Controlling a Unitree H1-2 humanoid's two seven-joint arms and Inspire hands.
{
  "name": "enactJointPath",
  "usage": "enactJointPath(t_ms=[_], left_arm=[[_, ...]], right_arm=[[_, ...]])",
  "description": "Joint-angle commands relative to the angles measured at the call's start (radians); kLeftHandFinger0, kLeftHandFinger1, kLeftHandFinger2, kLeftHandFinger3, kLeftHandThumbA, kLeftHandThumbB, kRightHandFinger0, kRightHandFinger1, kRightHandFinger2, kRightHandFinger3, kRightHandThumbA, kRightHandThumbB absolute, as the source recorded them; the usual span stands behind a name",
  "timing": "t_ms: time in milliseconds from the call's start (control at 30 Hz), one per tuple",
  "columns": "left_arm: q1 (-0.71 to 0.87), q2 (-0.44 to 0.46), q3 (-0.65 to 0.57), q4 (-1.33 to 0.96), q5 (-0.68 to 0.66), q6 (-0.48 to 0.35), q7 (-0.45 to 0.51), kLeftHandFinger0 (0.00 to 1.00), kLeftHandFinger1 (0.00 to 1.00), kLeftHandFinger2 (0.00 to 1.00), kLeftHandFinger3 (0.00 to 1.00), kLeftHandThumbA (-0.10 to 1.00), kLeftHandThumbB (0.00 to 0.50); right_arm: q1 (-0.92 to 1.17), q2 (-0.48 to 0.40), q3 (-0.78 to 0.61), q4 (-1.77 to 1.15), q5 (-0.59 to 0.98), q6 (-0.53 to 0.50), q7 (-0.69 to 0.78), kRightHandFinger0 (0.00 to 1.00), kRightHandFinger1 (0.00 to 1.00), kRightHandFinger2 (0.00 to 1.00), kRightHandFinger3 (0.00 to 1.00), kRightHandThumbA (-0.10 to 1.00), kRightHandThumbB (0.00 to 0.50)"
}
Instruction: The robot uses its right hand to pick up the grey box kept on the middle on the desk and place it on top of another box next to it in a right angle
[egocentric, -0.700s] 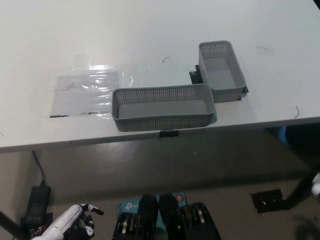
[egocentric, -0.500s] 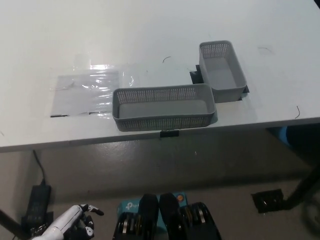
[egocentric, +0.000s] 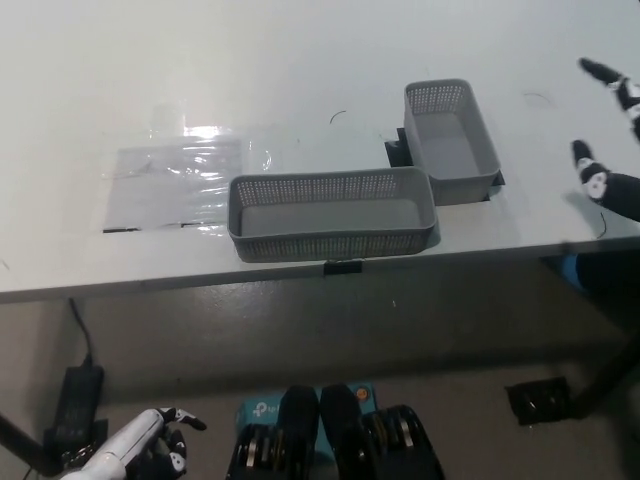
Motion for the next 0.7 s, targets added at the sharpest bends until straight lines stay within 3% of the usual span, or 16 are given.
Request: enactJointPath(t_ms=[0, 133, 267, 333, 433, 667], left_arm=[[-0.01, 0.02, 0.007, -0.035, 0.018, 0.016, -0.023, 0.19, 0.22, 0.35, 0.68, -0.1, 0.125], [-0.011, 0.02, 0.007, -0.029, 0.016, 0.009, -0.023, 0.21, 0.25, 0.37, 0.68, -0.1, 0.122], [-0.011, 0.025, 0.01, -0.038, 0.023, 0.022, -0.027, 0.18, 0.2, 0.34, 0.69, -0.1, 0.131], [-0.011, 0.026, 0.012, -0.041, 0.021, 0.023, -0.033, 0.16, 0.19, 0.32, 0.68, -0.1, 0.129], [-0.009, 0.027, 0.011, -0.043, 0.027, 0.027, -0.039, 0.2, 0.24, 0.36, 0.69, -0.1, 0.126], [-0.022, 0.02, 0.015, -0.034, 0.033, 0.021, -0.036, 0.16, 0.2, 0.31, 0.67, -0.1, 0.139]], right_arm=[[-0.104, -0.028, 0.054, 0.035, -0.056, 0.014, 0.109, 1.0, 1.0, 1.0, 1.0, 0.34, 0.485], [-0.18, -0.001, 0.094, 0.105, -0.051, 0.014, 0.138, 1.0, 1.0, 1.0, 1.0, 0.32, 0.498], [-0.233, 0.031, 0.136, 0.192, -0.056, 0.0, 0.137, 1.0, 1.0, 1.0, 1.0, 0.3, 0.464], [-0.271, 0.053, 0.167, 0.278, -0.065, -0.049, 0.143, 1.0, 1.0, 1.0, 1.0, 0.35, 0.45], [-0.313, 0.081, 0.205, 0.373, -0.093, -0.108, 0.124, 1.0, 1.0, 1.0, 1.0, 0.33, 0.443], [-0.41, 0.143, 0.252, 0.541, -0.136, -0.12, 0.107, 1.0, 1.0, 1.0, 1.0, 0.28, 0.412]])
